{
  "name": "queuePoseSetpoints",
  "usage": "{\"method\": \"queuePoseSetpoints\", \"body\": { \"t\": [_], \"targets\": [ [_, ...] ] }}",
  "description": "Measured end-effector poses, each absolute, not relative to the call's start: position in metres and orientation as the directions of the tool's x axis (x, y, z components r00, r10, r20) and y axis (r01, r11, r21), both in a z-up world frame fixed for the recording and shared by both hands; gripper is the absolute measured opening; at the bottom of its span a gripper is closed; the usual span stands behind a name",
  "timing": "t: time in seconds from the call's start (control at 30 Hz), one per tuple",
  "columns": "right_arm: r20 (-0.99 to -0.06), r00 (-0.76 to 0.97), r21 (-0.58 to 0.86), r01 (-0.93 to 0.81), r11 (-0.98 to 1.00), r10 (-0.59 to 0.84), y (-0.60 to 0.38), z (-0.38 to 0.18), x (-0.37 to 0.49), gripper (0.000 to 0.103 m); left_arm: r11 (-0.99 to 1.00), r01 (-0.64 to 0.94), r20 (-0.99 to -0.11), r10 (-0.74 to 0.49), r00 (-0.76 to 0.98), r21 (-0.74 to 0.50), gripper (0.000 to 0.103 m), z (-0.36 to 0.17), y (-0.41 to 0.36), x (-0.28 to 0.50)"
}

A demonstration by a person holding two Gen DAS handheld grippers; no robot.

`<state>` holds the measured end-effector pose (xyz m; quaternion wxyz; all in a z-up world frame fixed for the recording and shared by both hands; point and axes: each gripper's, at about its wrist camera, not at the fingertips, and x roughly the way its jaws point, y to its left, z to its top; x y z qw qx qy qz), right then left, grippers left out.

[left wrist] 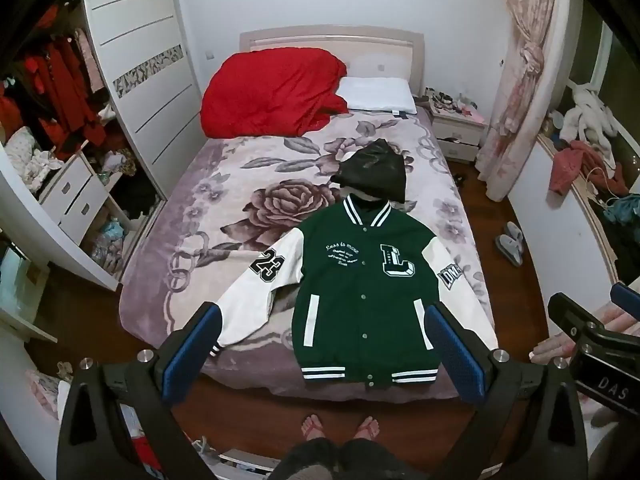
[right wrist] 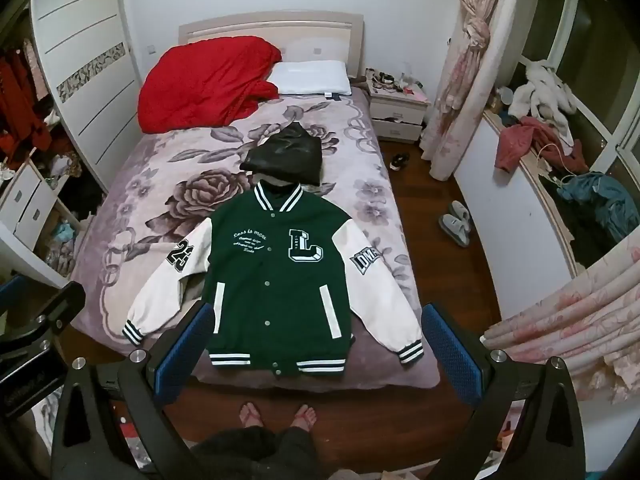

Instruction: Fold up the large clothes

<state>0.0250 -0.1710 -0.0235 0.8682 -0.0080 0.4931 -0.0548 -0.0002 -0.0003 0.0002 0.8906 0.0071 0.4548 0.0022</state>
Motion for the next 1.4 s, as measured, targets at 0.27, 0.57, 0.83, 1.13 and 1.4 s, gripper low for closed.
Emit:
{"method": "queuePoseSetpoints", "body": {
  "t": [0.27, 0.57, 0.83, 1.13, 1.4],
  "targets": [
    [-0.852, 0.513, -0.070, 0.089, 0.994, -0.106, -0.168, -0.022, 0.023, 0.103, 1.000, -0.001, -0.801, 0.019, 0.599, 0.022, 0.103, 0.003, 0.000, -0.001],
    [-0.842, 0.531, -0.071, 0.073, 0.995, -0.099, -0.168, -0.013, 0.020, 0.103, 1.000, -0.005, -0.799, 0.009, 0.601, 0.007, 0.103, 0.008, 0.000, 0.002],
    [-0.837, 0.537, -0.075, 0.074, 0.994, -0.103, -0.168, -0.004, 0.018, 0.103, 1.000, -0.007, -0.794, -0.005, 0.608, -0.012, 0.103, 0.023, 0.004, -0.002],
    [-0.834, 0.542, -0.075, 0.071, 0.995, -0.101, -0.167, 0.007, 0.021, 0.103, 1.000, -0.009, -0.792, -0.004, 0.611, -0.012, 0.103, 0.026, 0.006, 0.000],
    [-0.833, 0.545, -0.073, 0.066, 0.995, -0.098, -0.160, 0.015, 0.022, 0.103, 1.000, -0.010, -0.790, -0.002, 0.613, -0.010, 0.103, 0.025, 0.005, -0.001]
  ]
}}
